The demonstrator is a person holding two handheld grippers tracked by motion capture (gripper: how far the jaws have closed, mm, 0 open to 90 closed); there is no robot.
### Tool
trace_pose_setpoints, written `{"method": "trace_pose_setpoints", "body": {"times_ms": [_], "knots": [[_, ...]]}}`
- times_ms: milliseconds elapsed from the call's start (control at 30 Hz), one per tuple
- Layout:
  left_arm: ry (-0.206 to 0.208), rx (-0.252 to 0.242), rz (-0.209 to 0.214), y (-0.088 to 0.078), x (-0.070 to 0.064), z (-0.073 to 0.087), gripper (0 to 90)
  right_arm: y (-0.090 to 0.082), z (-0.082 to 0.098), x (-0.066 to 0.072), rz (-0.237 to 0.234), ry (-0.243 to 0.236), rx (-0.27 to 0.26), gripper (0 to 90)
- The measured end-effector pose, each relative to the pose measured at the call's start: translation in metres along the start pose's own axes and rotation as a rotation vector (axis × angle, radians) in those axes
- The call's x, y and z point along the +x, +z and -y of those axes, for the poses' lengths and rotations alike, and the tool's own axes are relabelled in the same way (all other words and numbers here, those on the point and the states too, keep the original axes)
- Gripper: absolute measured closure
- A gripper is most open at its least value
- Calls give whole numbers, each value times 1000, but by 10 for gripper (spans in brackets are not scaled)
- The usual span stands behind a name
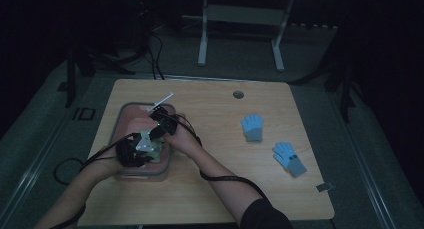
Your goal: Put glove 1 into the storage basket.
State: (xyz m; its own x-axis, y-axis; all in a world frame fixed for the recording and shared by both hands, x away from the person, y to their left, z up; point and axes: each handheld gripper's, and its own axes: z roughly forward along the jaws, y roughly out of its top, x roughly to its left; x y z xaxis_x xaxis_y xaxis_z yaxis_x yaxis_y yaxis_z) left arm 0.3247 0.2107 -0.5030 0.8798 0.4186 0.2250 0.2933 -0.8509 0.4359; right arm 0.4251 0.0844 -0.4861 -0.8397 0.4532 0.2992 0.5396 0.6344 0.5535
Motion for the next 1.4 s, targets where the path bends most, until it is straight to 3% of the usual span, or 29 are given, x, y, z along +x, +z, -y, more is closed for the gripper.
{"method": "trace_pose_setpoints", "body": {"times_ms": [33,100,267,400,467,600,967,1167,1267,1400], "knots": [[-10,19,4,2,1,-1,678,-1,0,-1,4,2,-3,499],[-28,27,5,2,2,-1,584,-4,1,-2,4,9,-12,471],[-69,15,3,0,2,2,472,-14,3,-4,-11,8,-40,450],[-116,-19,-30,-7,-1,3,412,-27,5,-4,-21,12,-74,437],[-160,-53,-20,-13,0,3,409,-34,7,-3,-21,6,-86,427],[-206,-69,-29,-23,-3,-1,398,-46,12,-2,-37,-4,-113,428],[-229,-189,-18,-43,-22,-30,388,-84,43,2,-56,-49,-139,425],[-214,-187,-16,-44,-32,-48,392,-104,64,-6,-38,-58,-143,424],[-228,-206,-20,-43,-36,-57,400,-112,76,-11,-28,-54,-141,417],[-205,-223,6,-37,-47,-70,399,-123,90,-19,-10,-44,-143,412]]}}
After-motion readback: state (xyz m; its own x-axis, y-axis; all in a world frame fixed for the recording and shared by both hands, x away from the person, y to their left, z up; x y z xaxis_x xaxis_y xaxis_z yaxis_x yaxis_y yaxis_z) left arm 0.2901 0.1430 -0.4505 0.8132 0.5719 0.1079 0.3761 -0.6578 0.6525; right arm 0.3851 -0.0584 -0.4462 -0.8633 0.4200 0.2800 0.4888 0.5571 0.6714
